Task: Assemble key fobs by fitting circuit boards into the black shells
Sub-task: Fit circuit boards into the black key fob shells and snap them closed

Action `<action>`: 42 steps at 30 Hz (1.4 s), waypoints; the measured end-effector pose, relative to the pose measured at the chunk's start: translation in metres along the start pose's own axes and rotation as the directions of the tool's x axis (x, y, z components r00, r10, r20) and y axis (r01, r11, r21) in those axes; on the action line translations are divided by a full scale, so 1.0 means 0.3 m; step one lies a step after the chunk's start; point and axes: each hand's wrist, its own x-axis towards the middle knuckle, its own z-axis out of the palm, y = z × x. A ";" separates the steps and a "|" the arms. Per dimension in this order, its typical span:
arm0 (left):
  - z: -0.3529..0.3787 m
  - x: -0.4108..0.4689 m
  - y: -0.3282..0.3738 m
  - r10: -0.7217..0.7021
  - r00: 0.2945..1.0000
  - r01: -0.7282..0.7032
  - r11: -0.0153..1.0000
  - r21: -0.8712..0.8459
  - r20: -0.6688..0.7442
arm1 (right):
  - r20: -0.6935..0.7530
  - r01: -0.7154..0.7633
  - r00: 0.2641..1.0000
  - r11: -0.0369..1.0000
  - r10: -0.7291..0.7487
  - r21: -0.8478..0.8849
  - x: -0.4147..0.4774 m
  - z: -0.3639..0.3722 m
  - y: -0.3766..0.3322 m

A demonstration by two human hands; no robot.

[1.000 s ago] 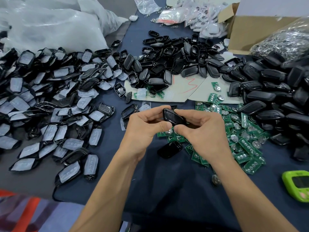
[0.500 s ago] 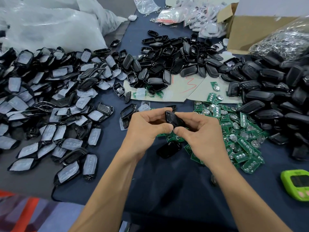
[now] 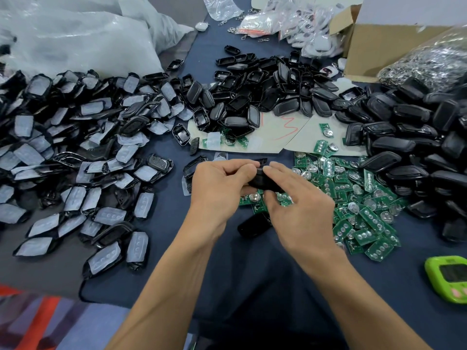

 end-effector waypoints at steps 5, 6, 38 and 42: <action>-0.010 -0.002 -0.006 0.099 0.995 -0.098 0.993 0.059 -0.020 | 0.270 -0.400 0.907 0.864 0.324 0.306 0.080 -0.057 -0.008; -0.010 -0.005 -0.008 0.115 0.993 -0.114 0.992 0.050 -0.014 | 0.289 -0.408 0.902 0.855 0.322 0.320 0.095 -0.065 -0.006; 0.024 -0.056 -0.001 0.141 0.972 -0.114 0.983 -0.147 0.186 | 0.552 -0.716 0.694 0.364 0.463 0.595 0.117 -0.088 -0.040; 0.077 -0.081 -0.014 0.031 0.996 -0.007 0.967 -0.255 0.089 | 0.619 -0.769 0.599 0.149 0.508 0.621 0.086 -0.062 -0.049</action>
